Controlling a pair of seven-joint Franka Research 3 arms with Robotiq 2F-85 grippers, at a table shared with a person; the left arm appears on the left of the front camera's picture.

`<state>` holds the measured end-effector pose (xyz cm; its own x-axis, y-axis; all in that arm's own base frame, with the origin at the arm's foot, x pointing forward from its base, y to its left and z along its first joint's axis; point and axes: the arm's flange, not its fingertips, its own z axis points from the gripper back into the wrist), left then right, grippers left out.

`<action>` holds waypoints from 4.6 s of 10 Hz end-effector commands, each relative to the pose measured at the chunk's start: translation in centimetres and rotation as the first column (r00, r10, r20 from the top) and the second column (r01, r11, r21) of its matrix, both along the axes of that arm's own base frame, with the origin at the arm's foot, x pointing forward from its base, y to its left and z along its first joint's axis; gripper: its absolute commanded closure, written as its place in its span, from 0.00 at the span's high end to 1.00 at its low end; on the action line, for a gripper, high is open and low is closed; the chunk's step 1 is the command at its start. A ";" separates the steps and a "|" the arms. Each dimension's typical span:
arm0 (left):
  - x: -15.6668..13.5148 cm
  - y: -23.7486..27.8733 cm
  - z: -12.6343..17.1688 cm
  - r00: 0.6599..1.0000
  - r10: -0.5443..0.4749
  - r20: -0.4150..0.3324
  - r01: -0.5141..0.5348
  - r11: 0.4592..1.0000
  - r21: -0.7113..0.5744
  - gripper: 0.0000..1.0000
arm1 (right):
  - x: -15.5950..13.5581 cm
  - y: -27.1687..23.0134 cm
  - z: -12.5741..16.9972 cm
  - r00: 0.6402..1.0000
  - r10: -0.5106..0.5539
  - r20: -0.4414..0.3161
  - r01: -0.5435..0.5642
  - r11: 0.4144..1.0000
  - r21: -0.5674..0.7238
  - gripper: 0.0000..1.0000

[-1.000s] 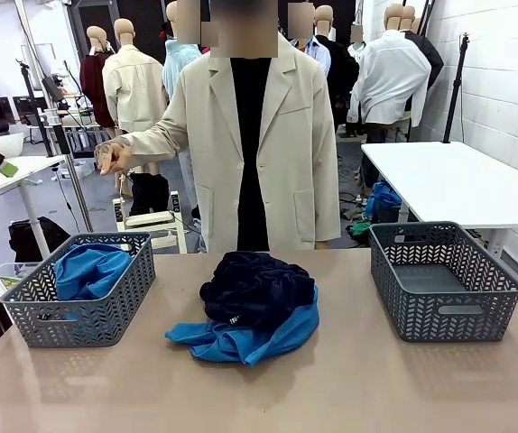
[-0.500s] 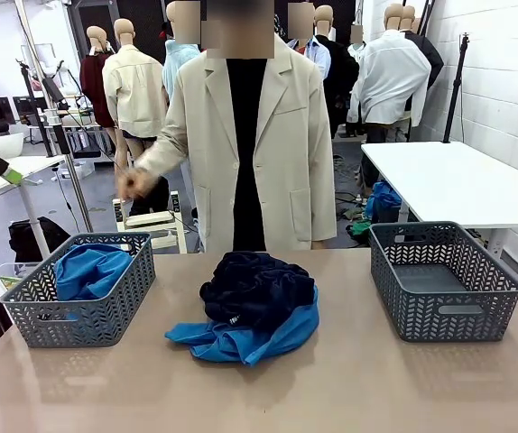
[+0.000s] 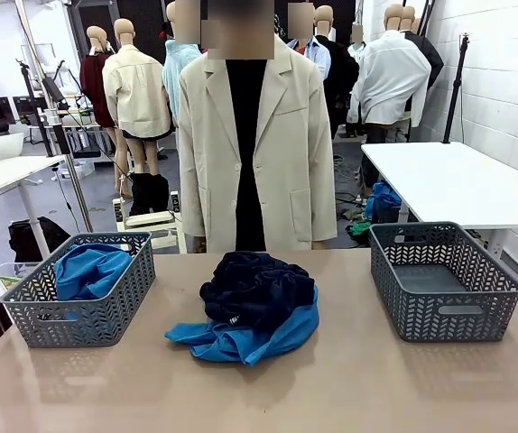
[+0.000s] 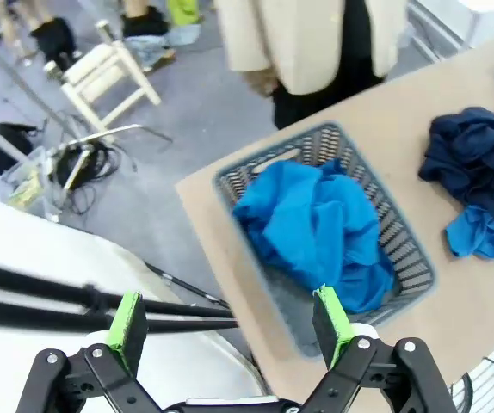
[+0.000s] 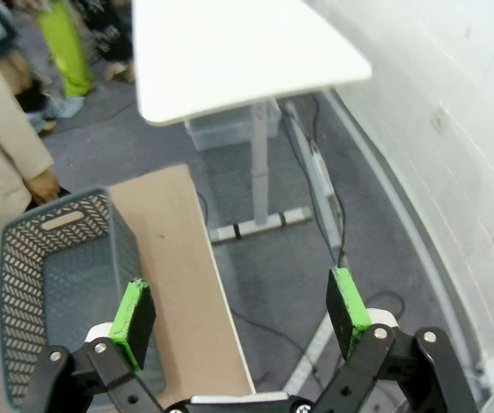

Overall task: Sort the tops and bottoms.
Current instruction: Lift clothes from the center of the table with your right hand.

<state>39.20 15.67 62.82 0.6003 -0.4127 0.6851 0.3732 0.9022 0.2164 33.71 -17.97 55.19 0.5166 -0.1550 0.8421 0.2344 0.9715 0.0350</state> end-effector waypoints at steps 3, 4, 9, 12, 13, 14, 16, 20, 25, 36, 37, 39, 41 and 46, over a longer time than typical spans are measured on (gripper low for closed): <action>-5.5 6.5 -1.4 0.963 0.219 0.157 -0.209 0.975 -0.076 1.00 | 1.1 13.1 9.2 0.897 0.440 0.037 -0.417 0.872 -0.256 1.00; -6.0 7.7 -1.6 0.954 0.249 0.168 -0.233 0.967 -0.106 1.00 | 1.7 16.5 10.9 0.835 0.550 0.005 -0.528 0.804 -0.275 1.00; -5.0 7.0 -0.4 0.975 0.186 0.118 -0.179 0.982 -0.066 1.00 | 5.7 35.2 11.3 0.455 0.778 -0.433 -0.889 0.377 -0.258 1.00; -5.0 7.0 -0.4 0.975 0.186 0.118 -0.179 0.982 -0.066 1.00 | 9.0 41.0 4.7 0.241 0.781 -0.576 -0.968 0.239 -0.081 1.00; -5.0 7.0 -0.4 0.975 0.186 0.118 -0.179 0.982 -0.066 1.00 | 9.7 42.3 1.6 0.220 0.748 -0.626 -0.968 0.246 -0.046 1.00; -5.0 7.0 -0.4 0.975 0.186 0.118 -0.179 0.982 -0.066 1.00 | 7.4 40.9 4.1 0.310 0.780 -0.544 -0.948 0.295 -0.116 1.00; -5.0 7.0 -0.4 0.975 0.186 0.118 -0.179 0.982 -0.066 1.00 | 7.4 40.9 4.1 0.310 0.780 -0.544 -0.948 0.295 -0.116 1.00; -5.0 7.0 -0.4 0.975 0.186 0.118 -0.179 0.982 -0.066 1.00 | 7.4 40.7 5.1 0.327 0.767 -0.552 -0.943 0.301 -0.140 1.00; -5.0 7.0 -0.4 0.975 0.186 0.118 -0.179 0.982 -0.066 1.00 | 17.0 53.1 2.2 -0.013 0.784 -0.621 -0.998 -0.051 -0.044 1.00; -5.0 7.0 -0.4 0.975 0.186 0.118 -0.179 0.982 -0.066 1.00 | 22.5 61.4 -12.1 -0.261 0.619 -0.740 -0.958 -0.260 0.121 1.00; -5.0 7.0 -0.4 0.975 0.186 0.118 -0.179 0.982 -0.066 1.00 | 22.9 61.5 -12.5 -0.275 0.636 -0.721 -0.958 -0.247 0.147 1.00; -5.0 7.0 -0.4 0.975 0.186 0.118 -0.179 0.982 -0.066 1.00 | 22.9 61.8 -12.8 -0.302 0.633 -0.713 -0.950 -0.263 0.169 1.00; -5.0 7.0 -0.4 0.975 0.186 0.118 -0.179 0.982 -0.066 1.00 | 23.3 62.2 -13.2 -0.329 0.623 -0.710 -0.942 -0.265 0.204 1.00; -5.0 7.0 -0.4 0.975 0.186 0.118 -0.179 0.982 -0.066 1.00 | 22.9 62.3 -12.7 -0.330 0.612 -0.719 -0.941 -0.272 0.201 0.14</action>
<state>34.12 22.62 62.23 0.5567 -0.2720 0.7850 0.1788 0.9620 0.2065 56.40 44.02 41.84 -0.0755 0.9821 0.1728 -0.9957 -0.0836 0.0401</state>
